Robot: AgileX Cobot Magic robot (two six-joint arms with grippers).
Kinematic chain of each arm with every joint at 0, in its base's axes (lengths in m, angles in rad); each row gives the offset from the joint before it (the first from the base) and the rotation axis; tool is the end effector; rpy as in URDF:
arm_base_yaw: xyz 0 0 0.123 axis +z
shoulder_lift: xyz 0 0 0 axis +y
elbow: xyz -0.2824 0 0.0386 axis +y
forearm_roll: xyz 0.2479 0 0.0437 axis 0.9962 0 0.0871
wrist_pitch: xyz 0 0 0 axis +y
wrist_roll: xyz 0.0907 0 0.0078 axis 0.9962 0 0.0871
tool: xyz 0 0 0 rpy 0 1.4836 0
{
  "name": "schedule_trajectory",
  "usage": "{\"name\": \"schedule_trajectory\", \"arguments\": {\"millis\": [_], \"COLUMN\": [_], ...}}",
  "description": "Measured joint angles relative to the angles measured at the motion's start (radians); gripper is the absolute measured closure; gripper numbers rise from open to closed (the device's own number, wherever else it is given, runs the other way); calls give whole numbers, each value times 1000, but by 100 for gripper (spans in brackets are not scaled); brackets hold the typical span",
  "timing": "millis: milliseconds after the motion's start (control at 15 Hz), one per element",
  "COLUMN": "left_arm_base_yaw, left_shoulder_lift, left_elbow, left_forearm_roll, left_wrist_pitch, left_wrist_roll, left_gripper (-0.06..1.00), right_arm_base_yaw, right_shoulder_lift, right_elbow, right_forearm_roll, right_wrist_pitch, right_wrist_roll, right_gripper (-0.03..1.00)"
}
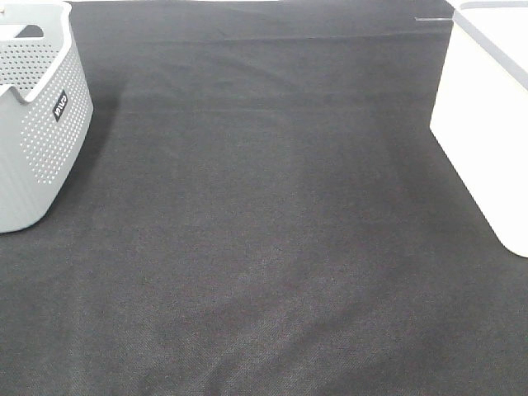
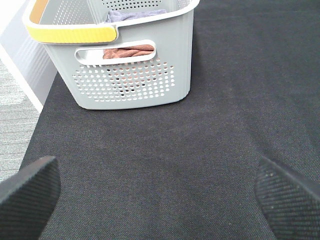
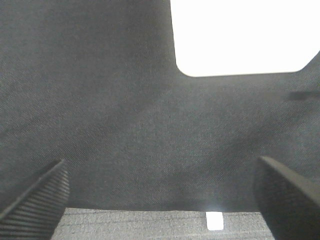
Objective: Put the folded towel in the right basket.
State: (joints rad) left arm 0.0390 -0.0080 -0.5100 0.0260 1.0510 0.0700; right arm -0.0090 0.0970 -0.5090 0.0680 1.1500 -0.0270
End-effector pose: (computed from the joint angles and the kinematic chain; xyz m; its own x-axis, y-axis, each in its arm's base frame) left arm -0.0070 0.0018 0.2807 -0.4342 0.0659 -0.8984 -0.0234 0.9962 0.0844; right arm 0.0046 0.0056 0.2730 -0.6051 0.0063 -0.7961 -0.0399 0.9985 0.0382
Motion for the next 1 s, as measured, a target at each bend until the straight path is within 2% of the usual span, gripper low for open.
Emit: {"name": "schedule_trajectory", "arguments": {"millis": [200,1000], "left_arm_base_yaw": [0,0], "left_shoulder_lift": [0,0], "left_elbow": [0,0], "left_forearm_roll": [0,0], "left_wrist_pitch": [0,0], "left_wrist_roll": [0,0], "left_gripper": [-5,-5], "right_arm_base_yaw": [0,0], "right_shoulder_lift": [-99,-99], "right_elbow": [50,54], "right_forearm_roll": [0,7], "right_wrist_pitch": [-29,-43], "right_wrist_roll": [0,-19], "right_gripper": [1,1]}}
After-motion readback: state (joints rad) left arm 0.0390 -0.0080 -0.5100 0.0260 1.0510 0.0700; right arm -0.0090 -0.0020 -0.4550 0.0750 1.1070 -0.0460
